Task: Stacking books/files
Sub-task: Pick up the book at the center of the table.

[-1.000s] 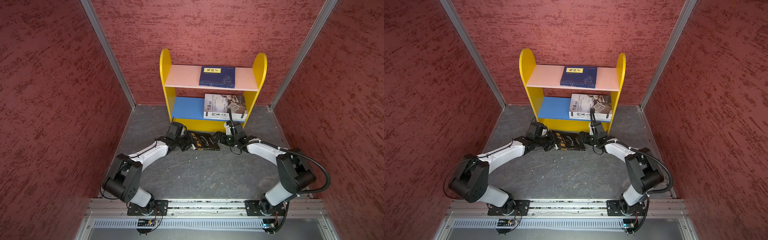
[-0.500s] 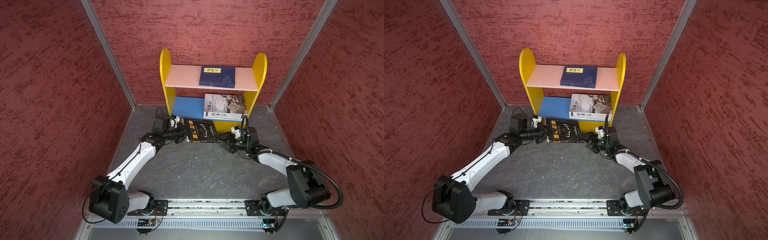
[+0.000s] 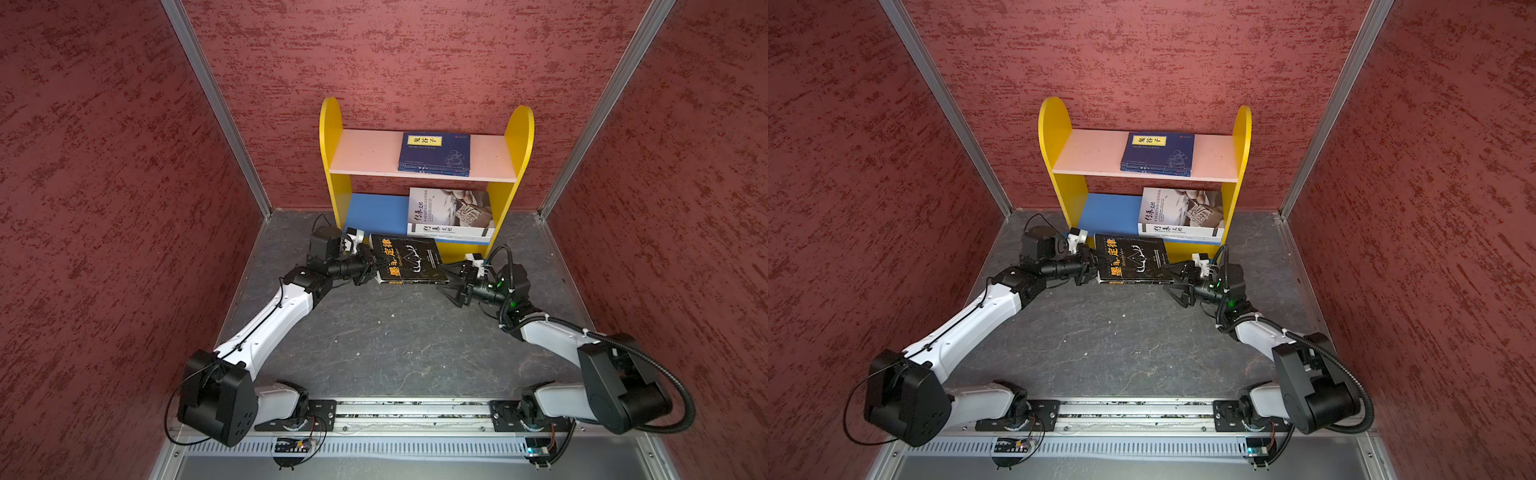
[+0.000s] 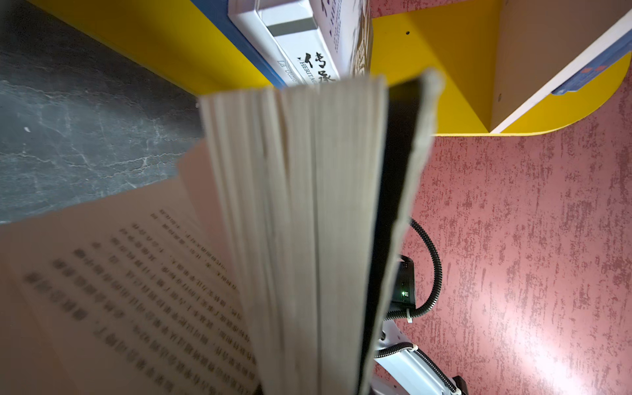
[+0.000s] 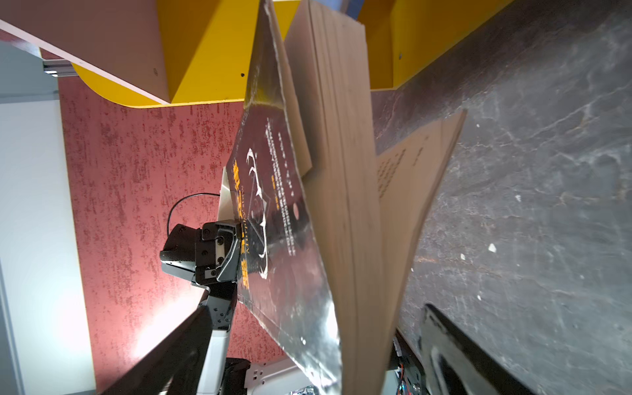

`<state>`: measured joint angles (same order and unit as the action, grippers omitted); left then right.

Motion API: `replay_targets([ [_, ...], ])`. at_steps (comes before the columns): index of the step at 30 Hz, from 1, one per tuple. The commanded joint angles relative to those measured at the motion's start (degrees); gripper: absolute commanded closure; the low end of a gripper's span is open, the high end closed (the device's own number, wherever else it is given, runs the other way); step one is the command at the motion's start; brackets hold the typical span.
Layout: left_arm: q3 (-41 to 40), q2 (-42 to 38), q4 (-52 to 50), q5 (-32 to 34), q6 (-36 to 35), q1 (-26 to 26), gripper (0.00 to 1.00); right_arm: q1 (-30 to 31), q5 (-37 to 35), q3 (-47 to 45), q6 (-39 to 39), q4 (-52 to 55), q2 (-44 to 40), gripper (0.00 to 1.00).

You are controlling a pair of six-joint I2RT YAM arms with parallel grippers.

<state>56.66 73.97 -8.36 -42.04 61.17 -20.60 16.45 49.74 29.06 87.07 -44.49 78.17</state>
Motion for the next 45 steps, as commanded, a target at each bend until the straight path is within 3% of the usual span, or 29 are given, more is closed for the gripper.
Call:
replay_targets([
  [1, 0.57, 0.0, 6.69, -2.08, 0.95, -0.84, 0.84, 0.62, 0.89, -0.35, 5.08, -6.39, 1.62, 0.09],
  [3, 0.2, 0.28, 7.46, -2.21, 1.47, -1.1, 0.84, 0.76, 0.98, 0.48, 5.52, -6.9, 2.49, 0.14],
  [10, -0.98, 1.2, 7.84, -2.73, 2.55, -1.1, 0.8, 0.78, -1.57, 0.26, 6.78, -10.19, 3.79, 0.49],
  [13, -1.74, 2.08, 7.64, -3.63, 4.02, -0.92, 0.68, 0.77, -3.5, -0.22, 6.63, -10.9, 3.91, 0.6],
  [16, -2.76, 2.73, 7.92, -4.85, 5.77, -0.59, 0.5, 0.69, -4.72, -0.05, 5.97, -11.71, 4.25, 0.69],
  [19, -2.97, 2.86, 6.11, -5.5, 6.32, -0.14, 0.5, 0.69, -5.52, 0.04, 5.41, -12.36, 4.77, 0.79],
  [28, -3.79, 2.77, 3.89, -5.78, 6.88, 0.78, 0.49, 0.38, -7.01, 0.3, 4.99, -13.75, 6.87, 0.88],
  [32, -5.24, 1.61, 3.04, -5.88, 7.14, 2.28, 0.39, -0.01, -7.78, 0.21, 5.31, -14.47, 6.7, 0.89],
  [40, -8.94, -7.22, -0.06, -5.69, 6.68, 11.39, 0.39, -1.5, -8.43, 0.54, 4.66, -12.82, 5.36, 0.89],
  [45, -8.24, -8.24, -6.32, -7.0, 3.67, 13.66, 0.39, -1.68, -6.66, 2.79, 2.4, -8.88, 5.41, 0.89],
])
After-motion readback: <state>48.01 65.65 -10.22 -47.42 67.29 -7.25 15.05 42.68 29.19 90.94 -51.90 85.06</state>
